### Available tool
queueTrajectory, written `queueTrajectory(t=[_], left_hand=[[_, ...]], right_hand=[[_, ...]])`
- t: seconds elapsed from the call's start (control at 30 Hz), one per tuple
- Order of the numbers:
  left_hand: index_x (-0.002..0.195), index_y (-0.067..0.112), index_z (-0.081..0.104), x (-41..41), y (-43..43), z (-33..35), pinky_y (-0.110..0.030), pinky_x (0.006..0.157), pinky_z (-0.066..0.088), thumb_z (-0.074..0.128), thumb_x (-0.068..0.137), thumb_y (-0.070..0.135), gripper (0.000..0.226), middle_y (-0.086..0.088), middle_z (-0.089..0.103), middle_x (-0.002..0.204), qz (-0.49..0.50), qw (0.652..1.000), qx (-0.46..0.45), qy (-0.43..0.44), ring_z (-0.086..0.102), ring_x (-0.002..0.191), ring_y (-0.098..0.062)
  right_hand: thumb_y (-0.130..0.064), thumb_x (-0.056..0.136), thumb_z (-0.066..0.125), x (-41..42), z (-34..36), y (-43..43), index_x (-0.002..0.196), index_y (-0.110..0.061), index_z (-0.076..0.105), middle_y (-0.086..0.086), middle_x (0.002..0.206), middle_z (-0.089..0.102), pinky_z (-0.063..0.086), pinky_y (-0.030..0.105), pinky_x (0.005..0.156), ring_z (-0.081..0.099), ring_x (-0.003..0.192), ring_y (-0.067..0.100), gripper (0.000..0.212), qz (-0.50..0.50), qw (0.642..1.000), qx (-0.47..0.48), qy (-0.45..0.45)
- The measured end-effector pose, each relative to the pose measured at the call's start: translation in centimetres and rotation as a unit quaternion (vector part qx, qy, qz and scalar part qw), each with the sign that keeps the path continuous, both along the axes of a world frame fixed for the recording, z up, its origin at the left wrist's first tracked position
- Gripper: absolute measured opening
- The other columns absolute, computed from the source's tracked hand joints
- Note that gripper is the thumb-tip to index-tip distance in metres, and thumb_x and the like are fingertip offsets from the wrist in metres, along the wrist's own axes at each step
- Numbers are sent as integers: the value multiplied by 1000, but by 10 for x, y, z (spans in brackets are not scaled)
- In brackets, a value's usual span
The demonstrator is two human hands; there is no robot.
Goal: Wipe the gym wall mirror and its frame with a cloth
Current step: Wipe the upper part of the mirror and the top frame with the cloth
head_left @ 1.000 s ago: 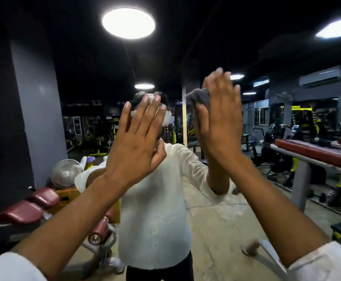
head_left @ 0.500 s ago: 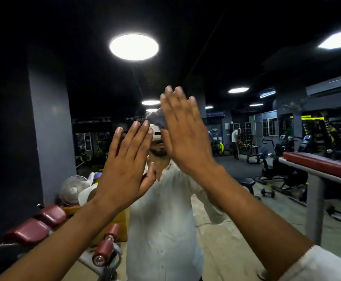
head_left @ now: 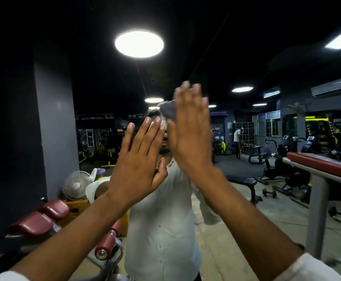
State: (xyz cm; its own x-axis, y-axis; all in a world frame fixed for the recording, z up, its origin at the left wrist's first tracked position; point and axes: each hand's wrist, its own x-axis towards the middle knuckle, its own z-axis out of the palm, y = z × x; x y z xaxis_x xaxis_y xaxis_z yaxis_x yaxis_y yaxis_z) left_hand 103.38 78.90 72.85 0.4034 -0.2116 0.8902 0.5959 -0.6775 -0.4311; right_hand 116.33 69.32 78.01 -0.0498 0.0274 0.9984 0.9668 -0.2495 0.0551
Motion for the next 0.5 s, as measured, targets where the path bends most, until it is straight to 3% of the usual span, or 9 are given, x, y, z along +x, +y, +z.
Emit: queueTrajectory(t=[0.07,0.17,0.37,0.5], left_hand=[[163,-3,33,-1,1,-2,-61,131,15,55,104,35,74,-21,19,175,2,1000,-6,1,10,165,-32],[165,-1,29,-4,-1,-10,-63,130,15,51,104,32,73,-19,14,176,-9,1000,-12,4,10,165,-32],[167,0,23,1,-9,-49,-64,130,15,48,102,29,75,-17,16,176,-21,999,-5,47,13,164,-33],[167,1,23,8,-13,-70,-62,132,11,47,102,29,74,-17,16,176,-30,998,8,60,13,164,-33]], right_hand=[[-27,107,41,-5,-22,2,164,-2,23,17,174,15,6,49,133,7,163,32,66,24,997,-53,-40],[-27,105,46,22,-42,-17,165,-2,21,17,174,12,1,46,133,6,163,31,69,-27,993,-84,-75],[-24,106,36,66,-46,-50,167,-6,14,13,176,10,-1,46,133,3,163,29,68,-19,994,33,98],[-17,105,46,46,-109,-38,166,-4,14,15,175,10,0,48,132,3,163,30,71,-13,996,14,86]])
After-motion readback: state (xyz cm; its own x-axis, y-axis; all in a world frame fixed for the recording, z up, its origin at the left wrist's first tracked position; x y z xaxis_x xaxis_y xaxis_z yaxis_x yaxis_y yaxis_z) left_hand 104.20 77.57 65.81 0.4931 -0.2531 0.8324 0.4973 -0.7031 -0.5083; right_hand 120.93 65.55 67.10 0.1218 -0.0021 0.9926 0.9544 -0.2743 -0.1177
